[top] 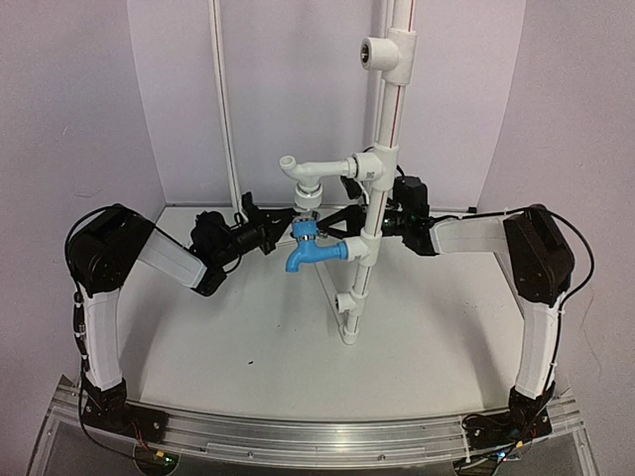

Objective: Install the water faucets

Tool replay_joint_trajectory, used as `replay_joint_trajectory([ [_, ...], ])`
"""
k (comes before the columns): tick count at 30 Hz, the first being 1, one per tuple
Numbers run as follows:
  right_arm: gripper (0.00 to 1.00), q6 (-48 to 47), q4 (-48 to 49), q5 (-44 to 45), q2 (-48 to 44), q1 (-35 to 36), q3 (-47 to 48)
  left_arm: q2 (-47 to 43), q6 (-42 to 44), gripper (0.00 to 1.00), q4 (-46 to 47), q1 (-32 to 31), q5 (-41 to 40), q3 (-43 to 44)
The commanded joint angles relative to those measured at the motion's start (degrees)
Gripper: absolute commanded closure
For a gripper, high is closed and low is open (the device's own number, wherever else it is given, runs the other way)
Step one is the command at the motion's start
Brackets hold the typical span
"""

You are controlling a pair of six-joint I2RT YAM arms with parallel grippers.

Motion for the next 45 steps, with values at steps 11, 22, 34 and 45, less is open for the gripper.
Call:
replay_joint_trajectory([
  [11, 0.50, 12.0, 16.6, -0.3, 2.2, 0.3, -3.3, -0.1, 0.5, 1.00, 6.8, -0.6, -0.6, 3.4],
  [22, 0.62, 11.0, 15.7, 1.7, 2.7, 0.4, -3.8, 0.6, 1.3, 1.00, 5.8, -1.7, -0.6, 4.8],
  [34, 0.98, 10.1, 14.2, 1.9, 1.7, 0.4, -4.3, -0.8, 4.1, 0.96, 2.9, -2.1, 2.5, 4.8],
  [45, 1.00, 9.9, 13.1, -0.8, -3.6, 0.3, -8.9, -16.2, 24.2, 0.18, -24.0, -2.0, 11.5, -2.4],
])
